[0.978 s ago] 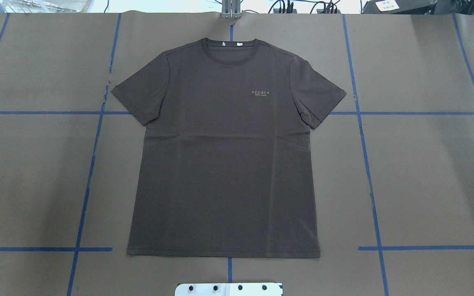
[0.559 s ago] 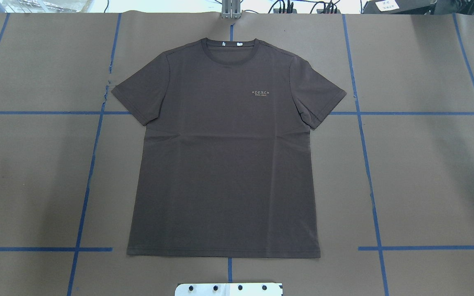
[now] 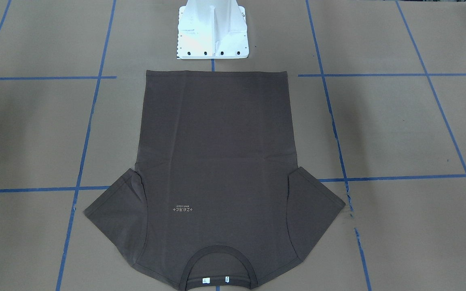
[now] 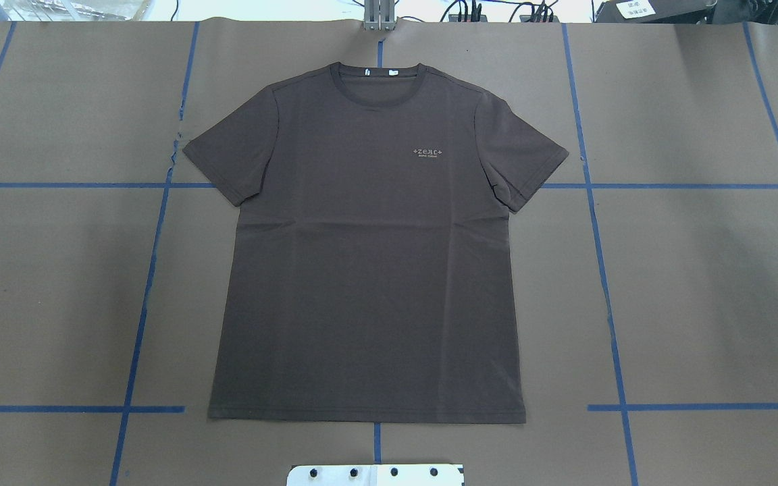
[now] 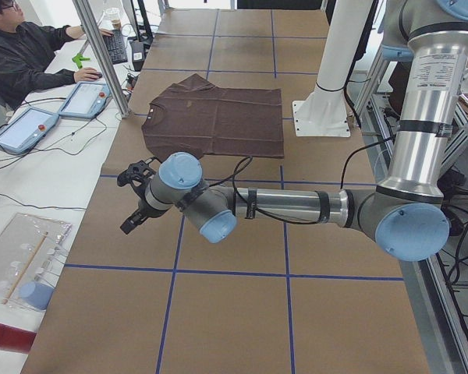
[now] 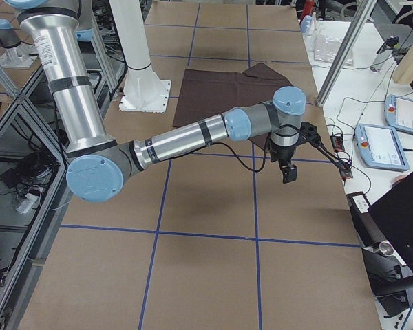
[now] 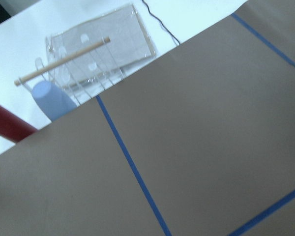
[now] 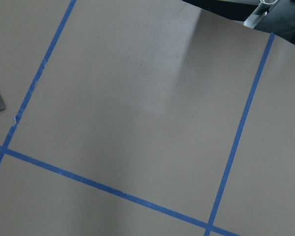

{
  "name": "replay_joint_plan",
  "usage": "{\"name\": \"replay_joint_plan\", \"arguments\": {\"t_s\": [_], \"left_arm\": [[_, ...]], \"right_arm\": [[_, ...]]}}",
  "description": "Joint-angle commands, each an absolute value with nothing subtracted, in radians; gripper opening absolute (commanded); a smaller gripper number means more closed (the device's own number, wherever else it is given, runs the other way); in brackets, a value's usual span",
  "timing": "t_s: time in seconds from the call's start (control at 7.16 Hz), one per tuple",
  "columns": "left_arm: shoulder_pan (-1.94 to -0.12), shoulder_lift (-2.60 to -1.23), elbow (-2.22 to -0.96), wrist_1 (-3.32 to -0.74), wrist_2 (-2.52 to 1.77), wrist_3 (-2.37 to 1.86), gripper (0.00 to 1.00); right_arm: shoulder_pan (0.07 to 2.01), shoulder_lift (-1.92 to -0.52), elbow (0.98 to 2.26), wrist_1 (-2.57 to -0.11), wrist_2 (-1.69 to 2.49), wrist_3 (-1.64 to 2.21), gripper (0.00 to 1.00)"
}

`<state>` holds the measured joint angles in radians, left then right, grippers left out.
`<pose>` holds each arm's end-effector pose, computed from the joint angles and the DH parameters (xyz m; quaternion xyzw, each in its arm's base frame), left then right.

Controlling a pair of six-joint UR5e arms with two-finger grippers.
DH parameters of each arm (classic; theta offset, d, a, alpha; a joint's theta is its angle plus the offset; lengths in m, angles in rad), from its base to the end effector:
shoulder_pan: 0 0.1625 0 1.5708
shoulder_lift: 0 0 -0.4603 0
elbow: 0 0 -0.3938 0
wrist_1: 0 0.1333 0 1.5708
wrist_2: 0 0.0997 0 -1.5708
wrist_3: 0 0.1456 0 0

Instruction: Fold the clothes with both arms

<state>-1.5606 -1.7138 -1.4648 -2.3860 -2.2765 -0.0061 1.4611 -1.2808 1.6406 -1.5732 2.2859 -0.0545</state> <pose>-0.0327 -0.6086 0.6014 0.3853 0.3178 0.1446 0.8542 -0.0316 -0.6324 0.5330 0.1569 -0.3489 -0.1376 0.9136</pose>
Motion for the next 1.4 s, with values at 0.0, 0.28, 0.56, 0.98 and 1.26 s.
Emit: {"name": "replay_joint_plan", "arguments": {"t_s": [0.0,0.28,0.56,0.98,1.26], "left_arm": [[-1.560,-1.730,-1.466,-2.404,-2.278,-0.018,1.00],[-1.560,-1.730,-1.465,-2.407,-2.278,-0.018,1.00],[-1.560,-1.730,-1.463,-2.408,-2.278,-0.018,1.00],[-1.560,-1.729,-1.462,-2.408,-2.278,-0.018,1.00],[-1.560,-1.729,-1.462,-2.408,-2.278,-0.018,1.00]], "right_arm": [[1.334,-1.267,1.576,-1.293,2.284,0.211,1.00],[1.113,-1.162,1.420,-0.930,2.103,0.723,0.99],[1.002,-1.092,1.327,-0.884,1.978,0.871,0.78],[0.905,-1.089,1.310,-0.884,1.915,0.930,0.62],[0.859,-1.089,1.292,-0.884,1.859,0.939,0.59]]}}
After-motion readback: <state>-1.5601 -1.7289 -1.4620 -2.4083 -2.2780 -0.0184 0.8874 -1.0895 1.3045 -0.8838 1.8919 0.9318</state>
